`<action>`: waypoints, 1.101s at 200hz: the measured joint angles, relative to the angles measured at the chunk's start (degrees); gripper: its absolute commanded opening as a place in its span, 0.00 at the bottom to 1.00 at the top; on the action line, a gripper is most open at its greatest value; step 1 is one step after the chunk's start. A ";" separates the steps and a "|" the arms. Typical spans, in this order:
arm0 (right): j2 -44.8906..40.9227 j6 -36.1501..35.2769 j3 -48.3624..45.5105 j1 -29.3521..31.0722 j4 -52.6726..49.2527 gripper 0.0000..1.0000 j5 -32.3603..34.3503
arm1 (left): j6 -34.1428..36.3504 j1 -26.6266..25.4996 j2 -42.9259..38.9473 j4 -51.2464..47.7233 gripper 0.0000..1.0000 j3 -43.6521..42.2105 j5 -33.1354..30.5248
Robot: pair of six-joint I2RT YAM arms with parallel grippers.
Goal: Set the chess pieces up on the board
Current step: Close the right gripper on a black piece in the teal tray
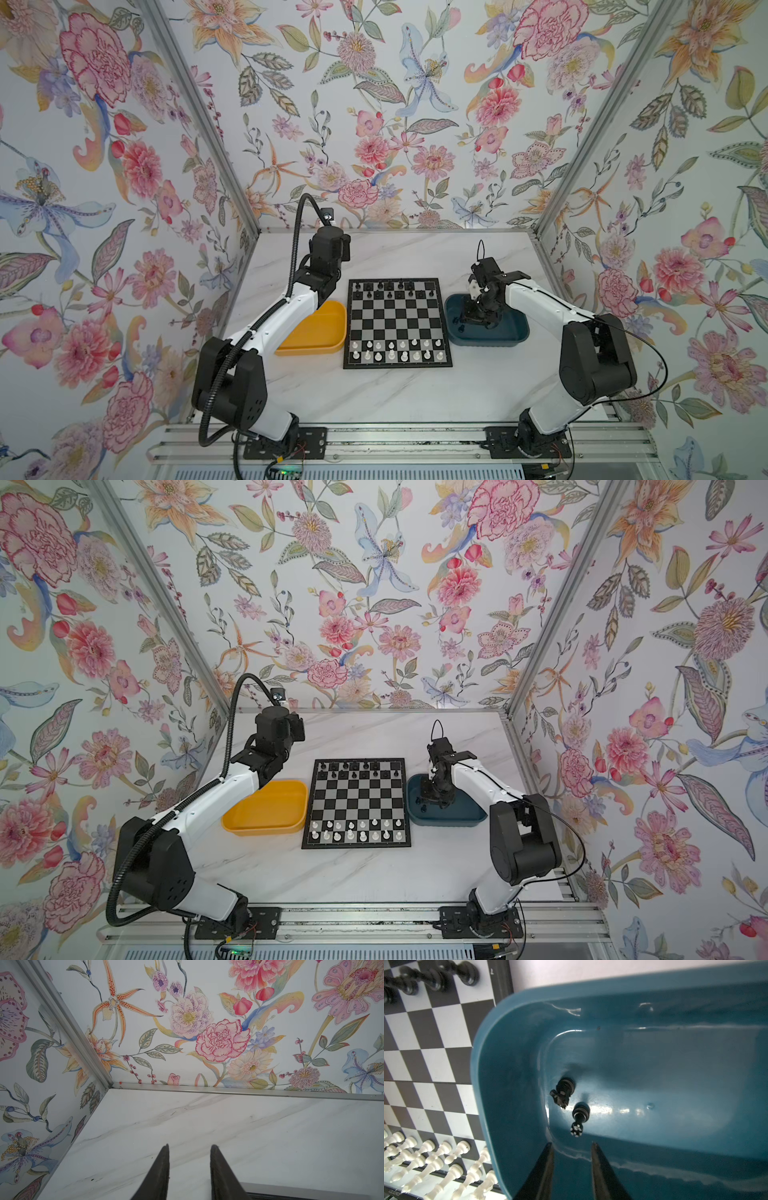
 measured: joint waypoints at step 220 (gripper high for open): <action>7.15 -8.17 5.07 1.11 -0.02 0.33 1.05 | -0.26 0.22 -1.14 0.94 0.35 -1.31 0.07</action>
